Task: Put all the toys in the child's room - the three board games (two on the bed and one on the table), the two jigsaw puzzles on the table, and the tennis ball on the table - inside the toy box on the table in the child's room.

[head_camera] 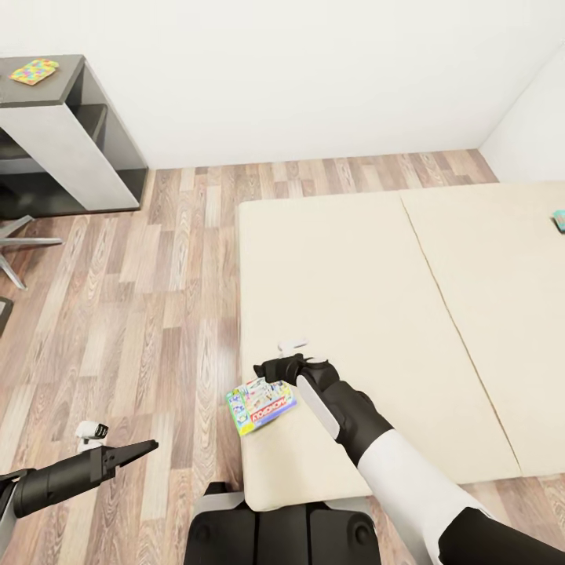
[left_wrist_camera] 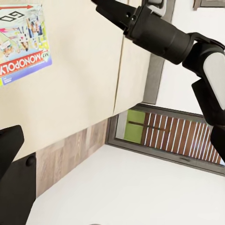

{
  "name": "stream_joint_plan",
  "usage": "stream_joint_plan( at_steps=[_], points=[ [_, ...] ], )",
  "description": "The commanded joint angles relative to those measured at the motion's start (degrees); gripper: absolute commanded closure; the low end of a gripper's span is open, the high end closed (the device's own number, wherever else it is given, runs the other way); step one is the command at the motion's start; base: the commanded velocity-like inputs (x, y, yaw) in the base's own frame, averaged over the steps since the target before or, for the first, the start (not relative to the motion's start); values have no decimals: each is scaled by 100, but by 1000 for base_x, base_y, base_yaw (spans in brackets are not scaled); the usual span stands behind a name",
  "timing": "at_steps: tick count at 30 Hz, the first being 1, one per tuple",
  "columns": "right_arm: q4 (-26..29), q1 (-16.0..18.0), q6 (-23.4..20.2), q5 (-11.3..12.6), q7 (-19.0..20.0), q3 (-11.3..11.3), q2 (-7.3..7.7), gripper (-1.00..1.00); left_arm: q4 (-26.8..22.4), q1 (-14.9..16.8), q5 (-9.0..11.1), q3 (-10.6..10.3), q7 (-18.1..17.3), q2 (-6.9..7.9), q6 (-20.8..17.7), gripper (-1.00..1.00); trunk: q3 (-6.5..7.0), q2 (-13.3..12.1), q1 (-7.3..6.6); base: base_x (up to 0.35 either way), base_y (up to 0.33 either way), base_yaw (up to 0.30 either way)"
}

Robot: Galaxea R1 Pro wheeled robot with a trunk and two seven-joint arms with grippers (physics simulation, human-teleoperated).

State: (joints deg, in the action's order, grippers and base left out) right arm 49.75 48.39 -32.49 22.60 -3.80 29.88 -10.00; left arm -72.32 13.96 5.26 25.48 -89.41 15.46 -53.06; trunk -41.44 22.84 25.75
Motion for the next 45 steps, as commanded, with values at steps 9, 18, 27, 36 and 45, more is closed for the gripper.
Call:
stream_joint_plan(
  at_steps=[9,18,27,36,45],
  points=[
    [8,4,68,88,-41,112,0,-100,-2,1,-1,57,-31,10,-64,-100,76,8,4,0,0,0],
    [8,4,84,108,-42,121,0,-100,-1,1,0,86,-31,9,-59,-100,159,8,4,0,0,0],
    [8,4,85,112,-36,124,0,-100,-2,1,1,88,-39,9,-56,-100,241,8,4,0,0,0],
    [8,4,91,113,-36,124,0,-100,-2,1,2,88,-33,9,-56,-100,324,8,4,0,0,0],
    [8,4,94,113,-38,124,0,-100,-2,1,1,88,-38,9,-54,-100,406,8,4,0,0,0]
  ],
)
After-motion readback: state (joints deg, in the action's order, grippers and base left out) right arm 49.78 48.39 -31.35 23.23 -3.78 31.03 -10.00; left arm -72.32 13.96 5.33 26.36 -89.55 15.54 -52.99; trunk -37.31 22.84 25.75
